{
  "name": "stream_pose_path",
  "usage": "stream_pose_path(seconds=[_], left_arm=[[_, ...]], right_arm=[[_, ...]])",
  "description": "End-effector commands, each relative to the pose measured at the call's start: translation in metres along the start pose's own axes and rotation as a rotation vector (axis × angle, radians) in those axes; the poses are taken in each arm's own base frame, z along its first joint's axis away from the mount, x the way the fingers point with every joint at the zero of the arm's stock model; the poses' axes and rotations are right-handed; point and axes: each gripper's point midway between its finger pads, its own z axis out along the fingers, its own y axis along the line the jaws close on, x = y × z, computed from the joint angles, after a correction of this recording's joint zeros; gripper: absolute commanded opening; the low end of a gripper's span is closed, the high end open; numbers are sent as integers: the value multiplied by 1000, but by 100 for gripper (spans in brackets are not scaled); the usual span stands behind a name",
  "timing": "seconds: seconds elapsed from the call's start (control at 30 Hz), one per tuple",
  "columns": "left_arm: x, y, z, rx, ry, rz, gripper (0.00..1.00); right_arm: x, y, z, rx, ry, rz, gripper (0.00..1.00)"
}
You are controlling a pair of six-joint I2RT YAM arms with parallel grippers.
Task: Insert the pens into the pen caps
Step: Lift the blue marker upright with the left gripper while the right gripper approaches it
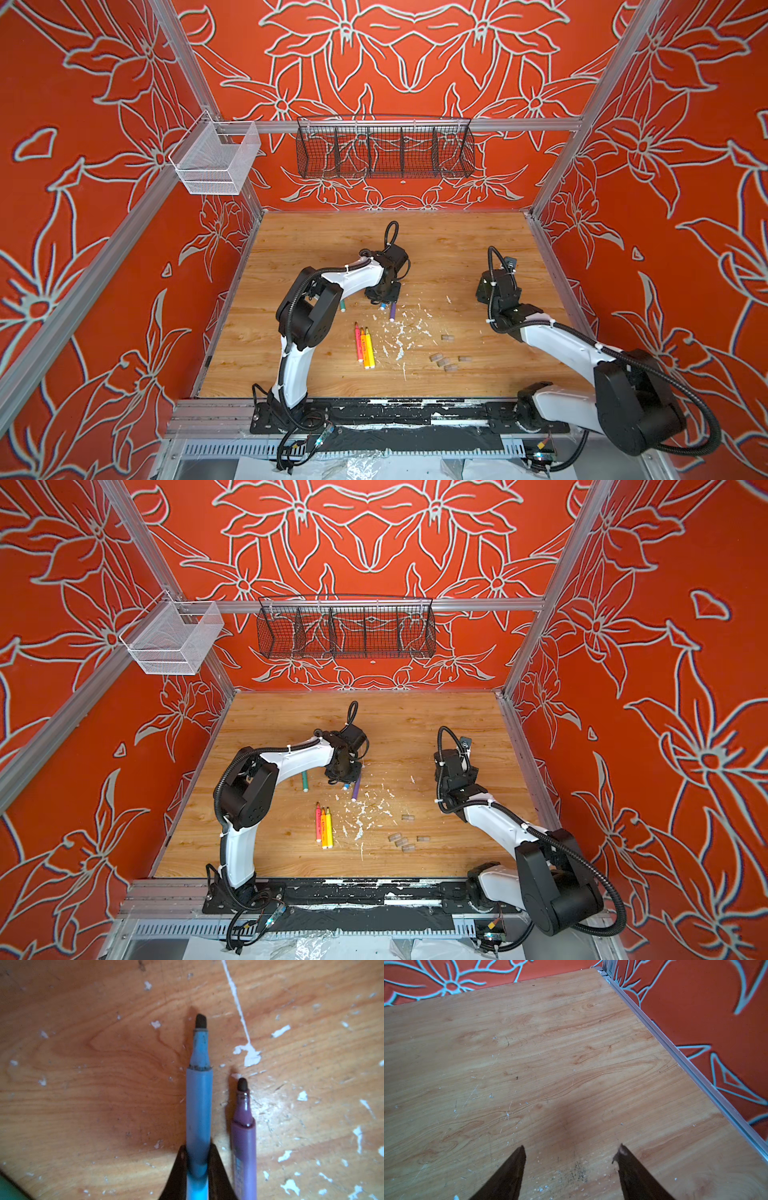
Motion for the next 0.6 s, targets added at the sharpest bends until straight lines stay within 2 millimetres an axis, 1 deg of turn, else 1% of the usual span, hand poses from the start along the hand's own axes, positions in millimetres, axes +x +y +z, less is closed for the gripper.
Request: stream_pose_path(seconds=[0.0,0.13,0.23,0.33,0.4,0.47,0.5,0.57], left_arm=[[24,18,19,-71,104,5,8],[24,17,18,-56,99,3,1],[23,17,16,-21,96,-13,0],[21,19,14,1,88,-33,0],[20,20,11,11,78,-41,0],[18,18,6,31,58,-41,0],[16,17,4,40,45,-41,0],[13,15,-5,65,9,-44,0]], right_arm=[[-10,2,0,7,-11,24,71],[-11,0,-1,9,-15,30,69],[-15,-4,-5,23,-23,48,68],[-25,-1,-18,6,19,72,66],[-33,12,-31,-81,53,102,66],[-42,32,-47,-216,74,167,67],[-44,41,-54,-274,86,199,68],[-47,65,-70,-416,113,263,70]])
